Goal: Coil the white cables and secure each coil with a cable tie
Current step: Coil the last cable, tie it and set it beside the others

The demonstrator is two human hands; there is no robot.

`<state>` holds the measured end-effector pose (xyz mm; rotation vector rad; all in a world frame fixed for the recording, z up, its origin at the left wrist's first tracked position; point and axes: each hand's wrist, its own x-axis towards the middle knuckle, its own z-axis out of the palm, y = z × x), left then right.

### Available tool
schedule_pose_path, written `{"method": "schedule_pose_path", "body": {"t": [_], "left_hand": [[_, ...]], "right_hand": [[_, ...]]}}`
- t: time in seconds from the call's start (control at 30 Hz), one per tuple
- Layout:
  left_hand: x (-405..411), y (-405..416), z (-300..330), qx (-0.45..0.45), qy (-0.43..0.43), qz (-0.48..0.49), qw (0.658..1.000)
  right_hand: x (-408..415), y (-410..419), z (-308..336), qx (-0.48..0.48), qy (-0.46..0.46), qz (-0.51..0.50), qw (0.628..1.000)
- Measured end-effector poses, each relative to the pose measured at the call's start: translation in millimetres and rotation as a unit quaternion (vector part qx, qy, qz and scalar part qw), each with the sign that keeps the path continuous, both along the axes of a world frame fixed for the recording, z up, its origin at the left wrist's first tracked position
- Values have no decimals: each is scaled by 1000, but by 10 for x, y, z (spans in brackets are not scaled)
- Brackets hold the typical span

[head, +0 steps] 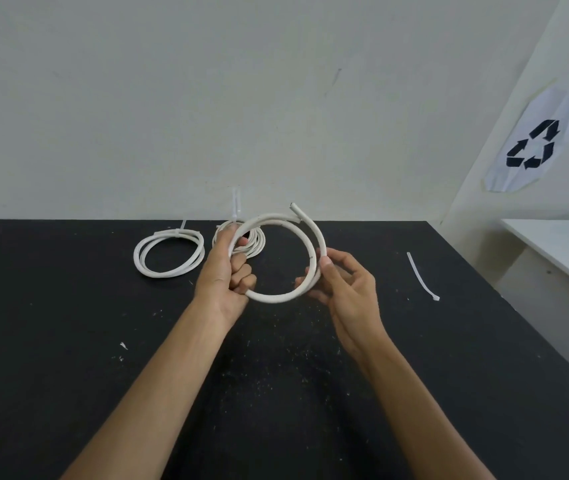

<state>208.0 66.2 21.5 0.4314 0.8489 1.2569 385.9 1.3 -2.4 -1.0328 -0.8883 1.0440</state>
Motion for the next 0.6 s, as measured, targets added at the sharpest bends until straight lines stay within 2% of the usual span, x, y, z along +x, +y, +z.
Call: {"method": "schedule_pose_path", "body": {"t": [0.1,0.2,0.37,0.5,0.6], "left_hand": [[40,-25,4,0,-34,9,999],[69,-49,7,6,-46,8,999],[30,-47,-62,3,26,-25,999],[42,-54,-144,1,65,-14,998],[51,-70,-157,27,123,9,992]], "right_hand": [[-48,36,14,25,-12,-72,997],[-83,35,47,17,-20,-94,995],[36,36,158,-1,-100,-25,995],[66,60,221,-13,-203,5,979],[78,102,223,-44,-249,23,967]]}}
